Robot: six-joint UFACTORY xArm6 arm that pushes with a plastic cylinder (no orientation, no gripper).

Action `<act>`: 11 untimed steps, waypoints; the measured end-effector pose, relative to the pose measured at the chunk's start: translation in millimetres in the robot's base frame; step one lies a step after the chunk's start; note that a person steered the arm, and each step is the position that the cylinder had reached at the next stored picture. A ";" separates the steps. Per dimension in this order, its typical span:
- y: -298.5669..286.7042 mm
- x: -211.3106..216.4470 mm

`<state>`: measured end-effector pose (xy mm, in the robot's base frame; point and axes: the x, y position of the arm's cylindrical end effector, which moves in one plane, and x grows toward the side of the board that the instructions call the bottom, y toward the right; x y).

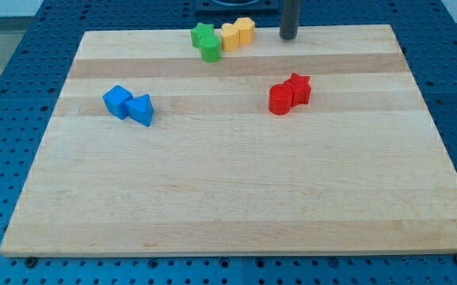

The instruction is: Place the green blocks diagonal to the blue blocks

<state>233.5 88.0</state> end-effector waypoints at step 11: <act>-164.5 -40.9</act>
<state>192.6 -76.5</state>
